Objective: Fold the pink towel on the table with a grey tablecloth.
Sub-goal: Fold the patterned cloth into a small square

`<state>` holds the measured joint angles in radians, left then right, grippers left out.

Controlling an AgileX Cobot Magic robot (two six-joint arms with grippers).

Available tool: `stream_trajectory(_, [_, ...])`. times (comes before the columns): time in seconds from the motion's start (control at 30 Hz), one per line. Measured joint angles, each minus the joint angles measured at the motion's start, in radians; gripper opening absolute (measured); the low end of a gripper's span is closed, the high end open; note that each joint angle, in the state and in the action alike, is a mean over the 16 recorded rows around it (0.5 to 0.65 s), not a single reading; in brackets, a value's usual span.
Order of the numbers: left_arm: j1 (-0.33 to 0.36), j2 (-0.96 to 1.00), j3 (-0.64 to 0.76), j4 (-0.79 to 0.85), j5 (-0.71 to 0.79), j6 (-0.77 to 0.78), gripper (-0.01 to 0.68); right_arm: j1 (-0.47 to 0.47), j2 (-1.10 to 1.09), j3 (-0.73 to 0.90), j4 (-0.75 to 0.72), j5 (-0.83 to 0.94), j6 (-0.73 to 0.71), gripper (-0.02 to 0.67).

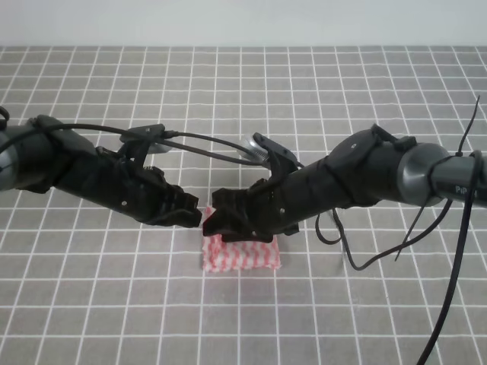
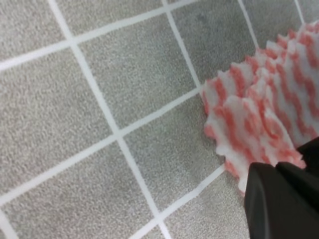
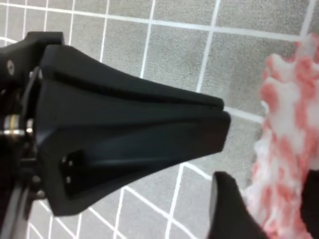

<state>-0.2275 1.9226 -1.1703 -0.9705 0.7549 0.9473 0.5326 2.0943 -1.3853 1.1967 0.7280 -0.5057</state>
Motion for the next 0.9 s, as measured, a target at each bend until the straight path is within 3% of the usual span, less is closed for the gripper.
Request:
stream_trajectory(0.13, [0.0,-0.01,-0.003,-0.008,0.003,0.005,-0.003,-0.021,-0.001,0.0,0.016,0.041,-0.012,0.245])
stream_trajectory(0.33, [-0.012,-0.026,-0.027,-0.018,0.019,0.013,-0.003,-0.064,-0.003,0.0,-0.014,0.109,-0.009,0.128])
stream_trajectory(0.57, [-0.072,-0.04,-0.075,0.014,0.019,0.001,-0.003,-0.101,-0.01,0.0,-0.116,0.148,0.039,0.01])
stream_trajectory(0.9, [-0.152,0.007,-0.11,0.133,0.0,-0.081,-0.003,-0.108,-0.031,0.0,-0.256,0.141,0.112,-0.015])
